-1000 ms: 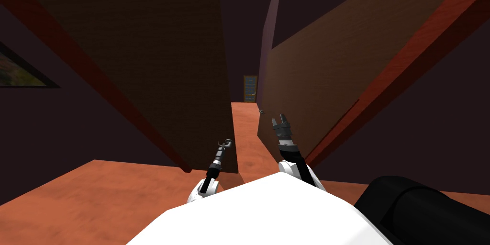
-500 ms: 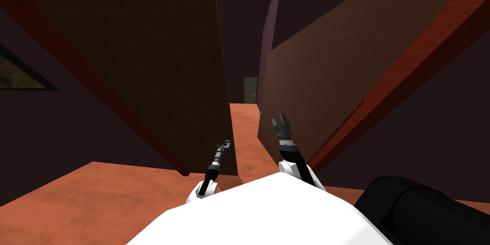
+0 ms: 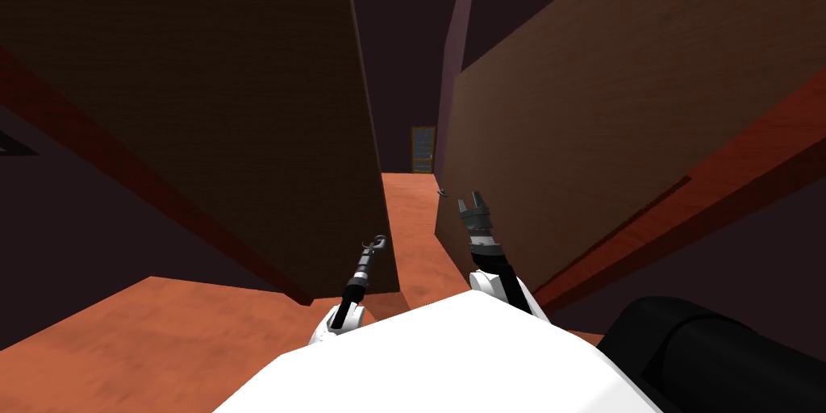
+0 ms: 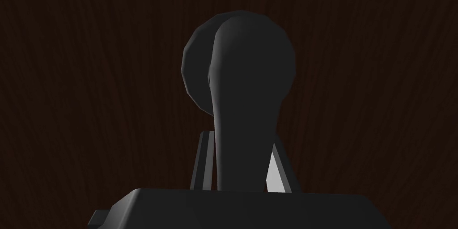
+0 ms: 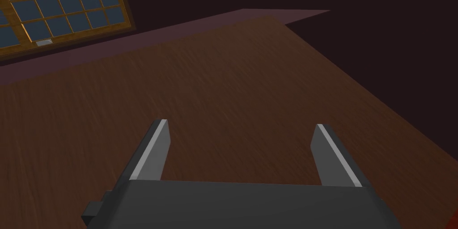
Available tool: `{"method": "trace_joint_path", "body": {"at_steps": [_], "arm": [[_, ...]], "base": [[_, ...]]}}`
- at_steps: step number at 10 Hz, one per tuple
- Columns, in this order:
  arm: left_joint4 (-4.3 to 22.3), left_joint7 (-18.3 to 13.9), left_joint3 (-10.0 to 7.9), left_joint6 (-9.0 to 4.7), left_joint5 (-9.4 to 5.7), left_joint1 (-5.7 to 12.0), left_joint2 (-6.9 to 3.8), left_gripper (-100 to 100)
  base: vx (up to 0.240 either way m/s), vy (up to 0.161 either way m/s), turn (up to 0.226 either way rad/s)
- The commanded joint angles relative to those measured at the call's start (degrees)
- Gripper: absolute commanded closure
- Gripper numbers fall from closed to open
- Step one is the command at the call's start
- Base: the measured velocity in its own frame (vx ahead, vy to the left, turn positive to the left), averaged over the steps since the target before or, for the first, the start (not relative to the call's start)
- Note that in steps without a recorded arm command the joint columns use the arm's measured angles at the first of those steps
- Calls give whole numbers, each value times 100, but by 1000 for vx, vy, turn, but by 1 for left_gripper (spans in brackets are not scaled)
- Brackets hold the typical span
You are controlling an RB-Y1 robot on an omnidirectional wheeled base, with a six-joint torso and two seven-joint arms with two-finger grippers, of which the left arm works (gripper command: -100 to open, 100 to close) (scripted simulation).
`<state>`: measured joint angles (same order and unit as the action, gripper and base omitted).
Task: Push the door open
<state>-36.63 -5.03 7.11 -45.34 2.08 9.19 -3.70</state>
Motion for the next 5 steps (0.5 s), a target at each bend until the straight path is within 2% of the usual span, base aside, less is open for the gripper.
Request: {"method": "trace_joint_path", "body": {"at_steps": [1,5], "arm": [[34,55,-177,13,-87,43,-96,100],[60,151,-410,6,-207,41,-145,100]], "base": [[128,-78,71],[186,-113,67]]}}
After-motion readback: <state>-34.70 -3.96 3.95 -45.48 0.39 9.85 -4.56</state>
